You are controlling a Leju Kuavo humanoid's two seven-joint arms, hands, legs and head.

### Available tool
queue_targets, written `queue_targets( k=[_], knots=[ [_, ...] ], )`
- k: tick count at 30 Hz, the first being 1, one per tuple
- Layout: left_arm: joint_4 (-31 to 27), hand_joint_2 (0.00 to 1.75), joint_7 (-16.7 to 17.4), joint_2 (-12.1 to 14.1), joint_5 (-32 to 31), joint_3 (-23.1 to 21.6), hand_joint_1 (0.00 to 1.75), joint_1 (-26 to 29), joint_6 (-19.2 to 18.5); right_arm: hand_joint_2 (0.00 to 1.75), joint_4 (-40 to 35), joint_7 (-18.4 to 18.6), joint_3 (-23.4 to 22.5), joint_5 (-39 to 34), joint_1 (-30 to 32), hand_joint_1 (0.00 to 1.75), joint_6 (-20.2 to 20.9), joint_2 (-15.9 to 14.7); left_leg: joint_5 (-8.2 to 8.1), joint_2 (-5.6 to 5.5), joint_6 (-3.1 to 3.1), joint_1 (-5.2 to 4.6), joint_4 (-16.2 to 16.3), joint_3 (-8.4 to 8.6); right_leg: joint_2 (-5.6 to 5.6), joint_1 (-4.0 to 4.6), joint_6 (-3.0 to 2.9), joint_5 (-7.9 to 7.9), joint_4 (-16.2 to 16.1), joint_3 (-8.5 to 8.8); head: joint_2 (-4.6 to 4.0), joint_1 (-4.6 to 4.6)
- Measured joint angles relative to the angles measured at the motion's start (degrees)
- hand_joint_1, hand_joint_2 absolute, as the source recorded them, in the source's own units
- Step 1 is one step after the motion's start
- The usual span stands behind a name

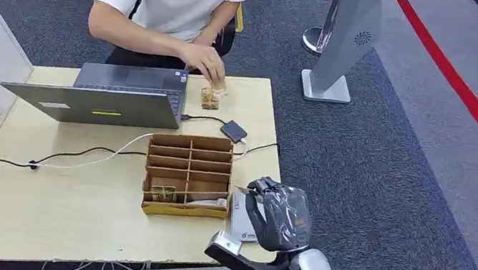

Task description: Pass the card to the sensor for recognition and then transmit it.

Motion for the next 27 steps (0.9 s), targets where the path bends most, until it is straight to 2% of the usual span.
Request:
queue_targets(
  k=[13,19,27],
  knots=[
    [0.1,1.75,-0.2,0.1,0.2,0.0,0.0,0.1,-0.5,1.75,11.0,0.8,1.9,-0.2,-2.0,1.75,3.6,-2.4,0.0,-0.01,0.0,0.01,0.0,0.01,0.0,0.01,0.0,0.0,0.0,0.0,0.0,0.0],
    [0.1,1.75,-0.2,0.2,0.2,0.0,0.0,0.1,-0.7,1.75,15.8,3.1,3.5,1.4,-3.9,1.75,4.9,-2.8,0.01,0.0,0.0,0.01,0.0,0.01,0.0,0.0,0.0,0.0,0.0,0.01,0.0,0.0],
    [0.1,1.75,-0.1,0.2,0.2,0.0,0.0,0.1,-0.8,1.75,21.1,4.6,5.1,2.7,-6.9,1.75,3.8,-2.8,0.01,0.02,0.0,0.0,0.0,0.08,0.04,0.0,0.0,0.0,0.0,0.04,0.0,-0.02]
  ],
)
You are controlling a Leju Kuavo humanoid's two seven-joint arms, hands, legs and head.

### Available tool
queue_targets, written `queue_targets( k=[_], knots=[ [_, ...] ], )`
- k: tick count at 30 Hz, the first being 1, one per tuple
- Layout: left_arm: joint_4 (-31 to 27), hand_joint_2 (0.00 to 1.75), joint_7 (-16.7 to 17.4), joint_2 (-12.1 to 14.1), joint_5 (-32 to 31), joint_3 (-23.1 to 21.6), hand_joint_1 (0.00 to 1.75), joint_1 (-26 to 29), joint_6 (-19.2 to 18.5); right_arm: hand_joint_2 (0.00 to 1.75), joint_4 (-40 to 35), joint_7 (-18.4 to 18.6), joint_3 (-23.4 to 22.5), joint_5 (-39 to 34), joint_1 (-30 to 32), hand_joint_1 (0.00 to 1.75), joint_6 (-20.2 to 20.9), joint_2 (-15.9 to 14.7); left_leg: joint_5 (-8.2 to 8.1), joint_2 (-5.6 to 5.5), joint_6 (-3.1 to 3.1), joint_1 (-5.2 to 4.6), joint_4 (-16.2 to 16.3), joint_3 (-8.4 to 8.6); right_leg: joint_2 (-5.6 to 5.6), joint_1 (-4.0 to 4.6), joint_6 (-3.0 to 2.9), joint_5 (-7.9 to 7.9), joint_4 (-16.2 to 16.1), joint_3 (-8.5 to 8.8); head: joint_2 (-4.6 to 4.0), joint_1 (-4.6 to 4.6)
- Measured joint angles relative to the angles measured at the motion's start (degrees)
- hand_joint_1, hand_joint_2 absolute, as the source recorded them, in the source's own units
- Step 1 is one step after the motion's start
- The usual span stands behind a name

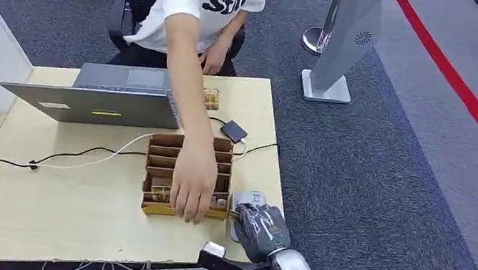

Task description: Pass the card to the sensor for recognition and then transmit it.

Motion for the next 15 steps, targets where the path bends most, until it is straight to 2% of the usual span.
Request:
queue_targets(
  k=[7,15],
  knots=[
    [0.0,1.75,0.0,0.0,0.9,0.0,0.0,0.1,0.0,1.75,-1.2,-0.2,0.2,0.3,1.0,1.75,-3.1,-0.4,0.0,-0.01,0.0,0.0,0.0,-0.02,-0.01,0.0,0.0,0.0,0.0,0.0,0.0,0.02],
    [0.0,1.75,0.0,-0.3,2.6,0.0,0.0,0.4,0.3,1.75,-18.5,-1.0,0.0,0.2,7.1,1.75,-7.2,-4.3,-0.02,0.0,0.0,-0.02,0.0,-0.06,-0.01,-0.01,0.0,-0.01,0.0,-0.04,0.0,0.02]
  ],
)
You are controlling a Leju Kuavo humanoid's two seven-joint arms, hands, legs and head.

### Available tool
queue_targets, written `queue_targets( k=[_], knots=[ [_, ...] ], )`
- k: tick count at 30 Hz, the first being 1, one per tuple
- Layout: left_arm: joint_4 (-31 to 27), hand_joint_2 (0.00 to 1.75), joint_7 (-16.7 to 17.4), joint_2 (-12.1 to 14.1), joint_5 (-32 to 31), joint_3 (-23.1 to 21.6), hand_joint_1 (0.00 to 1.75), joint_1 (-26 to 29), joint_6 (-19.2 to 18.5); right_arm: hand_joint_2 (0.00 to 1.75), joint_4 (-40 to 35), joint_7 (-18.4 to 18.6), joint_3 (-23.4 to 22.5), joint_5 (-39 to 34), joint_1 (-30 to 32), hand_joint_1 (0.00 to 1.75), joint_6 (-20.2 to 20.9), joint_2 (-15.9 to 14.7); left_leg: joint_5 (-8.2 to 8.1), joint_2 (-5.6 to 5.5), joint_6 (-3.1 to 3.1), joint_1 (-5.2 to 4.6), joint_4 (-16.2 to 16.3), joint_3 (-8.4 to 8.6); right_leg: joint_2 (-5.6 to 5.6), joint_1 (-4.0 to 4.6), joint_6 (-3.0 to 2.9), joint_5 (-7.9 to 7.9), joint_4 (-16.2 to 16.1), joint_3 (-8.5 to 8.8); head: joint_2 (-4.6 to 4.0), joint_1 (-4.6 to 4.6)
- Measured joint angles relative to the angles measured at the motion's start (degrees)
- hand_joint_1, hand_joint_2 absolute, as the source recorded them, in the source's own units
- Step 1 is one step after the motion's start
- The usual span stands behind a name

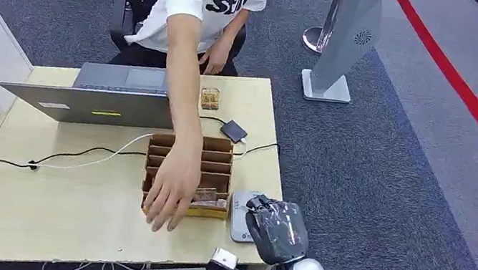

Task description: Pass the card to the sensor for recognition and then transmit it.

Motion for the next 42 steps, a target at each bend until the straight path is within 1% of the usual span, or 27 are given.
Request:
queue_targets(
  k=[3,5,6,8,9,12,13,15,16,17,19,21,23,25,28,31,34,38,42],
  knots=[
    [0.0,1.75,0.0,-0.1,0.3,0.0,0.0,0.1,0.0,1.75,-6.7,-0.9,0.0,-0.7,0.4,1.75,-1.0,-1.9,0.0,0.01,0.0,-0.01,0.0,0.0,0.0,0.0,0.0,0.0,0.0,0.01,0.0,-0.02],
    [0.1,1.75,0.0,-0.1,0.3,0.0,0.0,0.0,-0.1,1.75,-10.3,-1.2,0.1,-1.8,-0.9,1.75,-0.4,-2.9,0.01,0.04,0.0,0.0,0.0,0.02,0.03,0.0,0.0,0.01,0.0,0.04,0.0,-0.02],
    [0.1,1.75,0.0,0.0,0.1,0.0,0.0,0.0,-0.2,1.75,-11.5,-1.6,0.4,-2.5,-2.1,1.75,0.6,-3.4,0.01,0.06,0.0,0.0,0.0,0.01,0.06,0.0,0.0,0.03,0.0,0.05,0.0,0.0],
    [0.1,1.75,0.0,0.2,-0.3,0.0,0.0,0.0,-0.5,1.75,-12.6,-2.1,1.9,-4.3,-6.3,1.75,4.0,-4.0,0.05,0.2,-0.01,0.01,0.0,0.05,0.19,0.0,-0.09,0.13,0.1,0.0,0.0,-0.04],
    [0.1,1.75,0.0,0.3,-0.7,0.0,0.0,-0.1,-0.8,1.75,-12.7,-2.2,3.1,-5.3,-8.9,1.75,6.4,-4.2,0.06,0.27,-0.01,0.01,0.0,0.05,0.26,0.01,-0.05,0.17,0.1,0.0,0.0,0.0],
    [0.1,1.75,0.1,1.0,-2.1,-0.3,0.0,-0.4,-2.2,1.75,-10.6,-1.7,7.2,-7.9,-20.0,1.75,14.5,-3.9,0.26,0.43,-0.07,0.02,0.0,0.02,0.39,0.01,-0.06,0.3,0.2,-0.09,0.0,-0.02],
    [0.1,1.75,0.1,1.4,-2.6,-0.6,0.0,-0.4,-2.8,1.75,-8.7,-1.1,8.8,-8.6,-24.0,1.75,17.2,-3.2,0.28,0.43,-0.08,0.04,0.0,0.03,0.4,0.02,-0.07,0.31,0.2,-0.11,0.0,0.0],
    [0.1,1.75,0.2,1.9,-3.5,-1.3,0.0,-0.8,-3.8,1.75,-4.5,0.2,11.6,-9.5,-31.7,1.75,20.3,-1.3,0.45,0.39,-0.14,0.06,0.0,0.0,0.36,0.04,-0.18,0.39,0.2,-0.18,0.0,-0.04],
    [0.1,1.75,0.2,2.4,-4.2,-1.8,0.0,-1.0,-4.3,1.75,-1.5,1.2,13.3,-9.7,-35.8,1.75,22.4,0.4,0.48,0.33,-0.18,0.08,0.0,-0.06,0.33,0.05,-0.19,0.4,0.3,-0.22,0.0,0.04],
    [0.1,1.75,0.2,2.7,-4.7,-2.1,0.0,-1.1,-4.8,1.75,1.4,2.1,14.8,-9.9,-39.6,1.75,23.4,2.3,0.51,0.34,-0.24,0.09,0.0,-0.06,0.35,0.05,-0.22,0.42,0.3,-0.31,0.0,-0.02],
    [0.1,1.75,0.3,3.3,-5.7,-3.0,0.0,-1.5,-5.8,1.75,7.1,3.8,17.5,-10.8,-46.2,1.75,25.1,6.0,0.52,0.32,-0.25,0.11,0.0,-0.1,0.34,0.07,-0.26,0.43,0.4,-0.37,0.0,-0.02],
    [0.1,1.75,0.4,4.0,-6.9,-3.7,0.0,-1.9,-6.7,1.75,12.8,5.2,19.1,-11.8,-51.7,1.75,26.4,10.2,0.56,0.3,-0.31,0.14,0.0,-0.11,0.34,0.1,-0.27,0.43,0.5,-0.43,0.0,-0.02],
    [0.1,1.75,0.5,4.7,-8.0,-4.7,0.0,-2.3,-7.3,1.75,18.2,6.7,19.8,-12.2,-56.5,1.75,26.9,14.3,0.56,0.3,-0.31,0.15,0.0,-0.17,0.34,0.11,-0.28,0.42,0.5,-0.53,0.0,-0.02],
    [0.1,1.75,0.6,5.2,-8.5,-5.5,0.0,-2.6,-7.7,1.75,22.5,8.1,20.3,-12.8,-60.4,1.75,27.0,17.1,0.56,0.28,-0.32,0.16,0.0,-0.21,0.32,0.12,-0.3,0.4,0.5,-0.54,0.0,0.02],
    [0.1,1.75,0.7,5.8,-9.6,-6.4,0.0,-3.1,-7.9,1.75,28.0,11.7,22.0,-17.1,-64.7,1.75,26.9,19.8,0.56,0.27,-0.32,0.16,0.0,-0.27,0.31,0.12,-0.3,0.4,0.5,-0.56,0.0,0.02],
    [0.1,1.75,0.7,6.3,-10.1,-7.1,0.0,-3.2,-8.0,1.75,32.3,13.2,24.1,-20.5,-67.2,1.75,26.2,21.2,0.55,0.28,-0.31,0.15,0.0,-0.28,0.31,0.11,-0.3,0.41,0.5,-0.56,0.0,0.04],
    [0.1,1.75,0.8,6.7,-10.4,-7.3,0.0,-3.2,-8.0,1.75,36.2,13.5,26.1,-23.4,-68.9,1.75,24.6,22.0,0.55,0.27,-0.31,0.13,0.0,-0.26,0.31,0.09,-0.29,0.41,0.5,-0.54,0.0,0.02],
    [0.1,1.75,0.9,7.1,-10.4,-7.4,0.0,-3.2,-8.0,1.75,39.7,13.4,27.4,-23.8,-69.2,1.75,23.4,22.4,0.55,0.27,-0.31,0.13,0.0,-0.25,0.3,0.1,-0.28,0.43,0.5,-0.54,0.0,0.0],
    [0.1,1.75,0.9,7.3,-10.4,-7.4,0.0,-3.2,-8.2,1.75,42.4,13.1,27.8,-23.6,-69.2,1.75,22.6,22.5,0.55,0.18,-0.31,0.14,0.0,-0.27,0.27,0.1,-0.28,0.42,0.5,-0.55,0.0,0.02]
  ],
)
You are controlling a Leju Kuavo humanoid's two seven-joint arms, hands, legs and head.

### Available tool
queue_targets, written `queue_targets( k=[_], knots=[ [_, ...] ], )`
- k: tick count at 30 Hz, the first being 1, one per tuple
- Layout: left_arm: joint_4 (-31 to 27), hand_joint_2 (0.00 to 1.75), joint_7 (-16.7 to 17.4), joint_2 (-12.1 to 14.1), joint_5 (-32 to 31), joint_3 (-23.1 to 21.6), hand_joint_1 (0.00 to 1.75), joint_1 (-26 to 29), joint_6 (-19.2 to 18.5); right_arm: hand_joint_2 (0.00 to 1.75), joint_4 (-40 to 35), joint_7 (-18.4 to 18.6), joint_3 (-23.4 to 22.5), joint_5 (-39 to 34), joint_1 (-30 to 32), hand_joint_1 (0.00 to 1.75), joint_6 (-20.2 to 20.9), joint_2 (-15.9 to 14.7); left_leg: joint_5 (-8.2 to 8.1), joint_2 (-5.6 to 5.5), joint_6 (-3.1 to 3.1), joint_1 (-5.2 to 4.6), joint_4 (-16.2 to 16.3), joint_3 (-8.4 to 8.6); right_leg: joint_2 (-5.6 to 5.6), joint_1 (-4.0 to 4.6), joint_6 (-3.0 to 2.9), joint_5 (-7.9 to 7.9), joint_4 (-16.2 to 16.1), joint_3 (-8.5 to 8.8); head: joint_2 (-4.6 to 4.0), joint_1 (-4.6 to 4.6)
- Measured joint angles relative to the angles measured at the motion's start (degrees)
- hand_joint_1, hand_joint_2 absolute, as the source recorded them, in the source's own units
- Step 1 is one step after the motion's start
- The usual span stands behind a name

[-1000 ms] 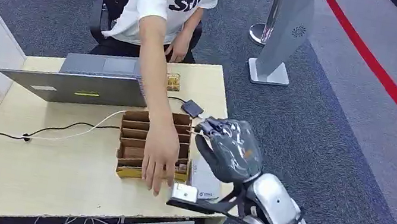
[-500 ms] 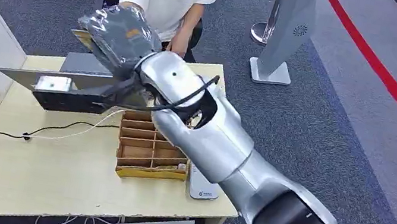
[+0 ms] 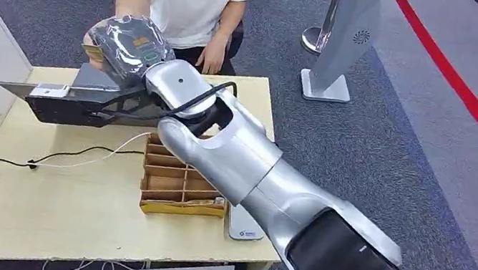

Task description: Pass the card to the sensor for recognition and then transmit it.

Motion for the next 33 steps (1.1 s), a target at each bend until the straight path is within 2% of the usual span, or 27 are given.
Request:
queue_targets(
  k=[1,2,3,4,12,14,16,19,22,25,28,31,33],
  knots=[
    [0.0,1.75,0.0,0.0,0.0,0.0,0.0,0.0,-0.1,1.75,0.5,-0.1,0.1,0.0,0.0,1.64,-0.2,0.0,0.0,0.0,0.0,0.0,0.0,-0.01,0.01,0.0,0.0,0.0,0.0,-0.01,0.0,0.0],
    [0.0,1.75,0.0,0.1,0.0,0.0,0.0,0.0,-0.2,1.75,1.0,-0.3,0.2,-0.1,0.0,1.12,-0.5,0.0,0.0,0.0,0.0,0.0,0.0,-0.01,0.01,0.0,0.0,0.0,0.0,-0.02,0.0,-0.02],
    [0.0,1.75,0.0,0.1,-0.1,0.0,0.0,0.0,-0.2,1.75,1.4,-0.4,0.2,-0.2,0.0,1.12,-0.7,0.0,0.0,0.0,0.0,0.0,0.0,-0.01,0.01,0.0,0.0,-0.01,0.0,-0.02,0.0,0.0],
    [0.0,1.75,0.0,0.1,-0.1,0.0,0.0,0.0,-0.2,1.75,1.6,-0.6,0.3,-0.2,0.0,0.02,-0.9,0.0,-0.01,0.0,0.0,0.0,0.0,-0.02,0.01,0.0,-0.01,-0.01,0.0,-0.03,0.0,0.0],
    [0.0,1.75,0.3,0.1,-0.4,0.0,0.0,0.0,-0.1,1.75,2.0,-0.7,1.3,-0.7,0.2,0.0,-2.5,0.3,-0.03,0.01,-0.02,0.0,0.0,-0.05,0.02,0.0,-0.01,-0.02,0.0,-0.07,0.0,-0.02],
    [0.0,1.75,0.4,0.0,-0.5,0.0,0.0,0.0,0.2,1.75,1.3,-1.4,1.4,1.4,0.6,0.0,-4.7,0.4,-0.02,0.01,-0.03,0.0,0.0,-0.05,0.02,0.0,-0.01,-0.02,0.0,-0.07,0.0,0.0],
    [0.0,1.75,0.4,-0.2,-0.4,0.0,0.0,0.0,0.2,1.75,-0.5,-2.4,0.9,3.6,1.4,0.0,-5.0,0.5,-0.02,0.01,-0.03,0.0,0.0,-0.03,0.01,0.0,-0.01,-0.01,0.0,-0.06,0.0,-0.02],
    [0.0,1.75,0.5,-0.7,0.6,0.0,0.0,0.0,0.4,1.75,-7.1,-5.7,-1.5,5.6,5.5,0.0,-4.2,0.5,-0.02,0.01,-0.03,0.0,0.0,-0.03,0.02,0.0,-0.01,-0.01,0.0,-0.06,0.0,-0.02],
    [0.0,1.75,0.5,-1.6,2.2,0.1,0.0,0.1,1.7,1.75,-18.4,-8.7,-3.1,6.6,12.3,0.0,-3.2,-0.3,-0.03,0.0,-0.02,0.0,0.0,-0.04,-0.02,0.0,-0.01,-0.03,-0.1,-0.08,0.0,-0.02],
    [0.0,1.75,0.5,-2.8,3.6,0.6,0.0,0.4,2.9,1.75,-29.7,-11.7,-2.8,7.8,20.0,0.0,-4.5,-3.4,-0.1,-0.05,0.02,0.0,0.0,-0.05,-0.07,0.0,0.03,-0.07,-0.2,0.0,0.0,0.0],
    [0.0,1.75,0.5,-3.8,4.8,1.2,0.0,0.8,4.0,1.75,-38.6,-14.8,-2.1,9.9,28.8,0.0,-8.7,-8.2,-0.15,-0.09,0.08,0.0,0.0,-0.04,-0.09,0.0,0.04,-0.08,-0.3,0.08,0.0,-0.02],
    [0.0,1.75,0.3,-4.5,5.7,2.0,0.0,1.2,4.7,1.75,-43.2,-17.6,-1.0,10.4,36.6,0.0,-11.1,-12.8,-0.2,-0.07,0.04,-0.01,0.0,-0.05,-0.09,-0.01,0.05,-0.07,-0.3,0.07,0.0,0.0],
    [0.0,1.75,0.3,-4.7,6.3,2.3,0.0,1.3,5.2,1.75,-44.0,-18.3,-0.5,11.2,41.0,0.0,-14.3,-15.3,-0.22,-0.1,0.07,-0.01,0.0,-0.03,-0.1,-0.01,0.05,-0.07,-0.3,0.1,0.0,-0.02]
  ],
)
